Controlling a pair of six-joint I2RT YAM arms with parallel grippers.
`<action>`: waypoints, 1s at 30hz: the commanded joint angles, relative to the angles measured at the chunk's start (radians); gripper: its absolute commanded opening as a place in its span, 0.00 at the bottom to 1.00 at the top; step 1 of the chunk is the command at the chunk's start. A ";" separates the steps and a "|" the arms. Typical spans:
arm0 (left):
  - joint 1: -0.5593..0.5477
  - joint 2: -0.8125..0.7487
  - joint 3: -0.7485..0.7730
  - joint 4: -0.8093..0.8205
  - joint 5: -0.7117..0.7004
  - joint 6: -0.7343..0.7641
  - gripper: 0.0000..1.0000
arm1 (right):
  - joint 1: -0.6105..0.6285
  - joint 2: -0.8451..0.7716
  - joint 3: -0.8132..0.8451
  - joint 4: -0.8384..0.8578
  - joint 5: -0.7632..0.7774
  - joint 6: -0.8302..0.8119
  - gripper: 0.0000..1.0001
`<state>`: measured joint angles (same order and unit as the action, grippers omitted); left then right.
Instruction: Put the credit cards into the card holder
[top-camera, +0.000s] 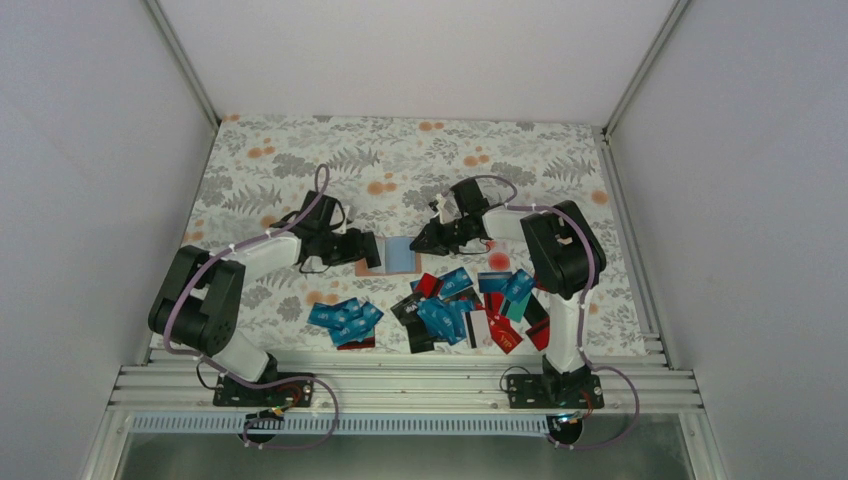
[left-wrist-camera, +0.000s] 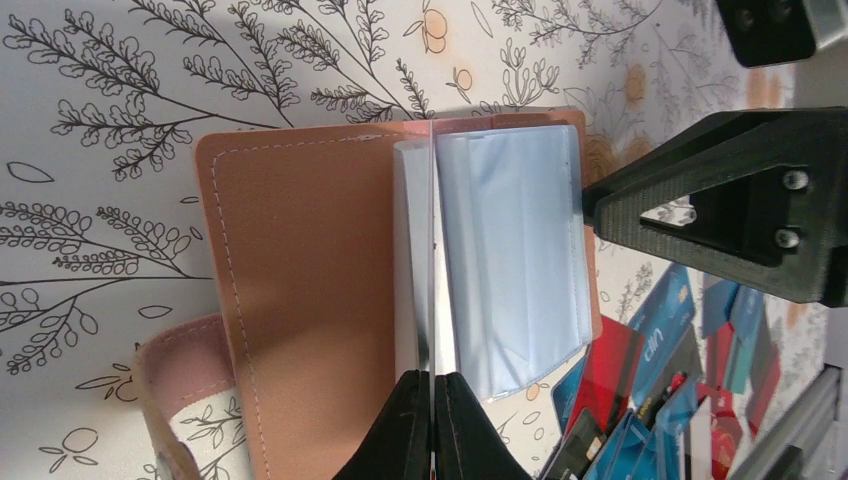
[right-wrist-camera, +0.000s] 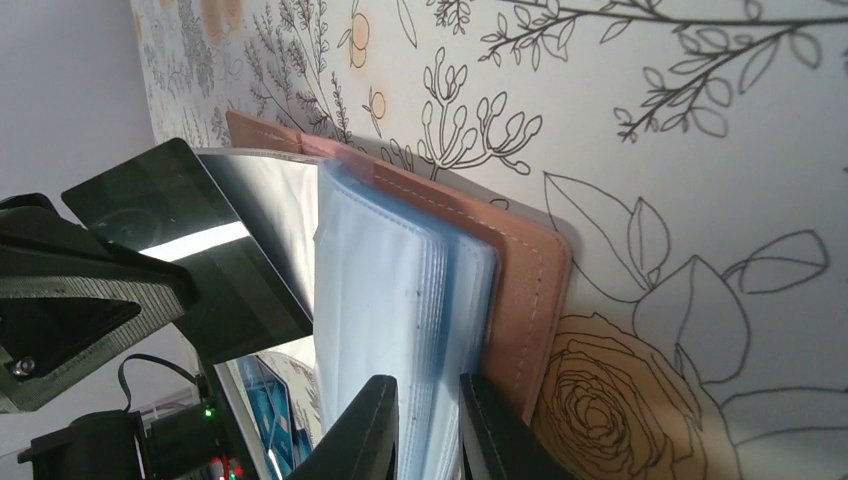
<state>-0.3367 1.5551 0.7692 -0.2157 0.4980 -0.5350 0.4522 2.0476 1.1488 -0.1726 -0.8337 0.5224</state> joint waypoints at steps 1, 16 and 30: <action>0.031 -0.011 -0.034 0.106 0.109 -0.010 0.02 | 0.009 0.030 0.017 -0.006 0.015 -0.042 0.18; 0.071 0.056 -0.057 0.221 0.241 -0.081 0.02 | 0.009 0.025 -0.006 0.008 0.045 -0.030 0.17; 0.068 0.094 -0.057 0.239 0.227 -0.085 0.02 | 0.006 0.006 -0.027 0.016 0.047 -0.028 0.17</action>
<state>-0.2710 1.6299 0.7139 -0.0074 0.7155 -0.6174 0.4522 2.0548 1.1423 -0.1604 -0.8307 0.5041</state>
